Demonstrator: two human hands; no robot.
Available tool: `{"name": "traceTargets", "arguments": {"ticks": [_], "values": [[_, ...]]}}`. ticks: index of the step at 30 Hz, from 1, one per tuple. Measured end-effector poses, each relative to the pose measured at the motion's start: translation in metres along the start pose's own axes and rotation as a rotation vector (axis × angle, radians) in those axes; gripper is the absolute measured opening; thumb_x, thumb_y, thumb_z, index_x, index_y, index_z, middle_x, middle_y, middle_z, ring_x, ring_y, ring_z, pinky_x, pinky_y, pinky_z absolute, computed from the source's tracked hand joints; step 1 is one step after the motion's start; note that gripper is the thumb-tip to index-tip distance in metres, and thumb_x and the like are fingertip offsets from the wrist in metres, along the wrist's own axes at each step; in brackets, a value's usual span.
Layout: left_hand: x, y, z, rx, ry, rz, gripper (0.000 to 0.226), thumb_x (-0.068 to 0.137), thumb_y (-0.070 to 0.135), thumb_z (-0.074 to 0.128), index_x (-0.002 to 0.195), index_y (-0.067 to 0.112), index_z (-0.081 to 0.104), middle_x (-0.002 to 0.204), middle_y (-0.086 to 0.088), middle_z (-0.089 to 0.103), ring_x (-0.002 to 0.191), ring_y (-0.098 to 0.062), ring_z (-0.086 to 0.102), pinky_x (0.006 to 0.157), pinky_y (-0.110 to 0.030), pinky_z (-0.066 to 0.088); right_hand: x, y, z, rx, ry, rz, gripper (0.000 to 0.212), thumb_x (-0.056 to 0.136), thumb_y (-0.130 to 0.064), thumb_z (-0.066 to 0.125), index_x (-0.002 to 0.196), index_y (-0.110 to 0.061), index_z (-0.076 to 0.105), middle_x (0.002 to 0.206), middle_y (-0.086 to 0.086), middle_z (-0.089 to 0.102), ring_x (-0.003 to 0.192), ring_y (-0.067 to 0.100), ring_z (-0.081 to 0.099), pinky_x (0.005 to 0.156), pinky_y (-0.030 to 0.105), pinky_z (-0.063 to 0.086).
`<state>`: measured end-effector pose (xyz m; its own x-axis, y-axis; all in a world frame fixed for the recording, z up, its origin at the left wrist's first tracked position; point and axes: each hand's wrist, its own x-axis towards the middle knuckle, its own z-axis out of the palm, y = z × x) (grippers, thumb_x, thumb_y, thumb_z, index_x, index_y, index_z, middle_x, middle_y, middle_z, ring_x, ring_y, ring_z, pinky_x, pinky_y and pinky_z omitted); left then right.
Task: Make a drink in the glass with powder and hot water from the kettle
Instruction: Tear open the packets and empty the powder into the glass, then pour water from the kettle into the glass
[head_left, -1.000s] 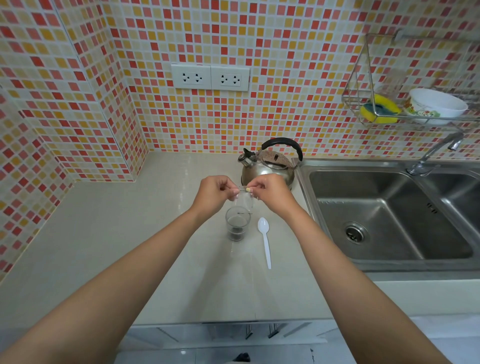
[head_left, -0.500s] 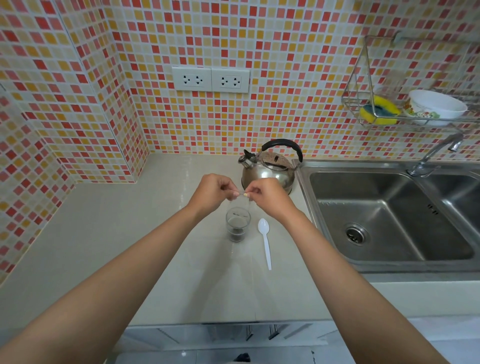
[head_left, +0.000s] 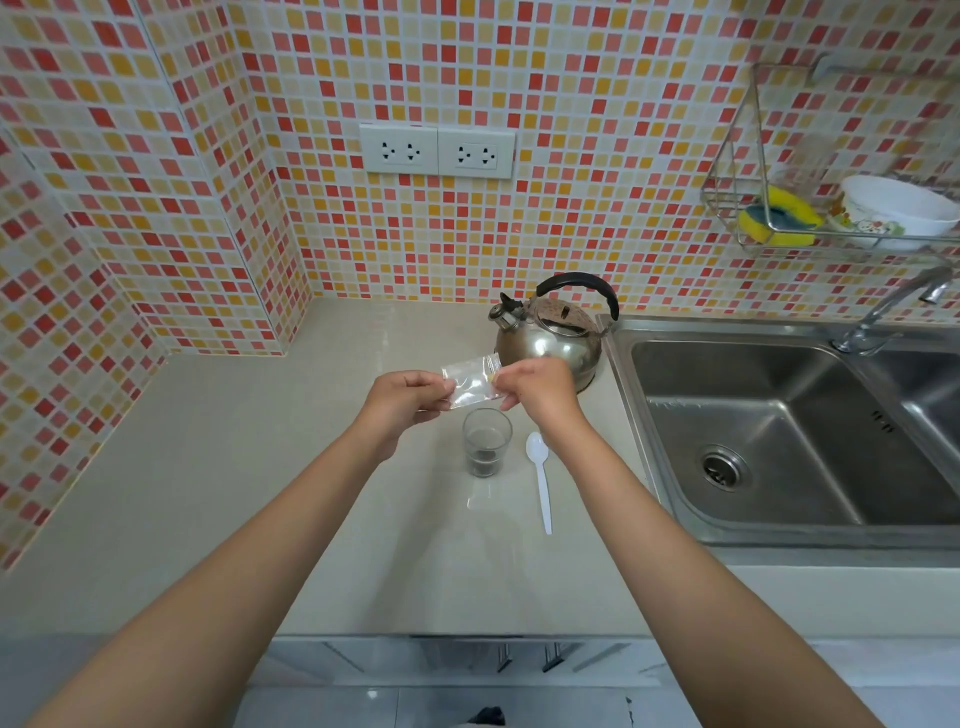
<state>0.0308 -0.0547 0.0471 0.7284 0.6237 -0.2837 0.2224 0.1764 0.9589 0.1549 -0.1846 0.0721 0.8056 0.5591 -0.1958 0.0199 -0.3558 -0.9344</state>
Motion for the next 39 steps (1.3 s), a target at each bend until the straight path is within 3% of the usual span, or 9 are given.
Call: {"name": "traceTargets", "arguments": {"ticks": [5, 9, 12, 15, 17, 23, 28, 33, 39], "values": [[0.0, -0.002, -0.033, -0.002, 0.13, -0.003, 0.005, 0.078, 0.004, 0.074, 0.078, 0.007, 0.07, 0.053, 0.007, 0.067, 0.048, -0.003, 0.061, 0.059, -0.013, 0.054, -0.01, -0.003, 0.037, -0.078, -0.039, 0.085, 0.011, 0.079, -0.002, 0.062, 0.082, 0.002, 0.072, 0.057, 0.01, 0.061, 0.043, 0.015, 0.055, 0.05, 0.015, 0.043], [0.0, -0.018, -0.055, 0.088, 0.2, -0.072, 0.012, 0.078, -0.004, 0.07, 0.072, 0.007, 0.068, 0.056, 0.001, 0.067, 0.05, -0.008, 0.062, 0.052, -0.01, 0.052, -0.013, 0.012, 0.08, -0.212, -0.005, 0.1, 0.019, 0.079, 0.0, 0.054, 0.08, 0.002, 0.073, 0.082, 0.02, 0.072, 0.073, 0.033, 0.068, 0.073, 0.035, 0.056], [0.006, -0.041, -0.062, 0.201, 0.263, -0.146, 0.025, 0.071, -0.012, 0.069, 0.062, 0.011, 0.066, 0.051, 0.002, 0.065, 0.051, -0.012, 0.061, 0.054, -0.015, 0.053, -0.014, 0.029, 0.106, -0.293, -0.025, 0.106, 0.014, 0.078, 0.001, 0.055, 0.073, -0.004, 0.068, 0.075, 0.015, 0.067, 0.075, 0.028, 0.067, 0.066, 0.031, 0.052], [0.011, -0.064, -0.062, 0.301, 0.305, -0.208, 0.025, 0.065, -0.014, 0.066, 0.063, 0.011, 0.066, 0.07, -0.01, 0.065, 0.069, -0.024, 0.061, 0.074, -0.034, 0.056, -0.015, 0.049, 0.124, -0.368, -0.024, 0.1, 0.023, 0.076, 0.002, 0.057, 0.094, -0.002, 0.071, 0.095, 0.017, 0.072, 0.091, 0.031, 0.068, 0.075, 0.034, 0.054], [0.015, -0.076, -0.062, 0.33, 0.325, -0.219, 0.024, 0.063, -0.013, 0.066, 0.063, 0.011, 0.067, 0.073, -0.01, 0.066, 0.073, -0.023, 0.062, 0.079, -0.038, 0.056, -0.015, 0.059, 0.132, -0.399, -0.022, 0.102, 0.033, 0.078, 0.002, 0.055, 0.108, -0.002, 0.066, 0.111, 0.017, 0.069, 0.103, 0.034, 0.065, 0.084, 0.037, 0.053], [0.026, -0.097, -0.056, 0.423, 0.381, -0.206, 0.019, 0.065, -0.006, 0.066, 0.068, 0.013, 0.068, 0.077, -0.002, 0.067, 0.074, -0.018, 0.061, 0.061, -0.02, 0.046, -0.009, 0.083, 0.137, -0.548, -0.131, -0.022, 0.058, 0.083, 0.004, 0.039, 0.137, -0.015, 0.046, 0.12, 0.014, 0.064, 0.108, 0.032, 0.062, 0.086, 0.038, 0.053], [0.034, -0.105, -0.051, 0.501, 0.357, -0.19, 0.013, 0.071, -0.003, 0.065, 0.075, 0.009, 0.07, 0.081, -0.006, 0.068, 0.079, -0.021, 0.062, 0.071, -0.025, 0.047, -0.008, 0.092, 0.139, -0.749, -0.183, -0.131, 0.037, 0.079, 0.008, 0.04, 0.103, -0.007, 0.064, 0.102, 0.018, 0.064, 0.096, 0.035, 0.061, 0.072, 0.037, 0.048], [0.037, -0.11, -0.048, 0.621, 0.34, -0.167, 0.015, 0.076, -0.001, 0.059, 0.079, 0.011, 0.069, 0.088, -0.007, 0.07, 0.085, -0.024, 0.065, 0.076, -0.03, 0.051, -0.006, 0.095, 0.14, -0.972, -0.218, -0.23, 0.031, 0.085, 0.006, 0.044, 0.111, 0.0, 0.061, 0.119, 0.018, 0.051, 0.111, 0.033, 0.048, 0.087, 0.038, 0.044], [0.026, -0.109, -0.045, 0.763, 0.284, -0.04, 0.018, 0.074, -0.002, 0.059, 0.082, 0.011, 0.069, 0.076, -0.001, 0.061, 0.072, -0.021, 0.058, 0.065, -0.029, 0.046, -0.009, 0.102, 0.139, -1.053, -0.266, -0.287, 0.033, 0.083, 0.013, 0.045, 0.113, 0.006, 0.056, 0.123, 0.02, 0.046, 0.113, 0.034, 0.045, 0.087, 0.038, 0.044]]}}
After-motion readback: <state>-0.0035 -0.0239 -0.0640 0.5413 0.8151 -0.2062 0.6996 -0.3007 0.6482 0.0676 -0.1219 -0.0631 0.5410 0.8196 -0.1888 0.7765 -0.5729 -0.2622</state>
